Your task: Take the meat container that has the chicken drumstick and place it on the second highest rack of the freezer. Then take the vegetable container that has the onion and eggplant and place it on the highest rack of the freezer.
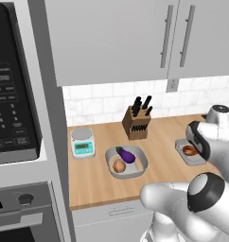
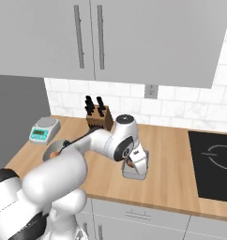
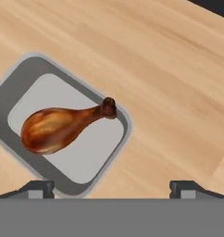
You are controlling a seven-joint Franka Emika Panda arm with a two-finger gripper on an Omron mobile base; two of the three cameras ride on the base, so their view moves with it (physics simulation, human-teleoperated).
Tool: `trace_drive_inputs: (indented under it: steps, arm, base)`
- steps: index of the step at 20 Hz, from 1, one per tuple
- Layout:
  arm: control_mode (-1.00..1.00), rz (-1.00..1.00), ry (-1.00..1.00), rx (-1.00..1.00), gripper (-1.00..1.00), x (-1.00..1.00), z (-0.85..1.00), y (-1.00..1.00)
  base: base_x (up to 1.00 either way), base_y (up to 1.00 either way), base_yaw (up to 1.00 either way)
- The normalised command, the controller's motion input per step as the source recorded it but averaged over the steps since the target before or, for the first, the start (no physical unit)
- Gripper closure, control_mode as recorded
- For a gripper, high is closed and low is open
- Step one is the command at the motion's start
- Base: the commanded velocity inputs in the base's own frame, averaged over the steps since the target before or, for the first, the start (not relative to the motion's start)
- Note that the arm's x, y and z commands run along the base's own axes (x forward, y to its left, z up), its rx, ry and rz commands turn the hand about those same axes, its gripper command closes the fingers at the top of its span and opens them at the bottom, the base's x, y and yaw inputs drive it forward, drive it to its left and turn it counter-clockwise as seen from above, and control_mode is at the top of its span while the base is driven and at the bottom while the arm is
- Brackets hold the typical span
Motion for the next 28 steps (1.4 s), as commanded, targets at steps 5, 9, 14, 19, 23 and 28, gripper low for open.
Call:
trace_drive_inputs:
  steps: [5, 9, 14, 19, 23, 28]
  arm:
    - [-1.0, 0.0, 0.0, 0.0, -1.0, 0.12, -0.45, -0.03]
    - [-1.0, 0.0, 0.0, 0.0, -1.0, 0.02, -0.46, -0.08]
    - [-1.0, 0.0, 0.0, 0.0, -1.0, 0.0, -0.28, 0.0]
    - [-1.0, 0.0, 0.0, 0.0, -1.0, 0.03, -0.16, 0.0]
    - [-1.0, 0.0, 0.0, 0.0, -1.0, 0.14, -0.29, 0.0]
    - [-1.0, 0.0, 0.0, 0.0, -1.0, 0.11, -0.24, 0.0]
  base:
    - [0.0, 0.0, 0.0]
    - [0.0, 0.0, 0.0]
    - [0.0, 0.0, 0.0]
    - [0.0, 0.0, 0.0]
    - [0.0, 0.0, 0.0]
    - [0.0, 0.0, 0.0]
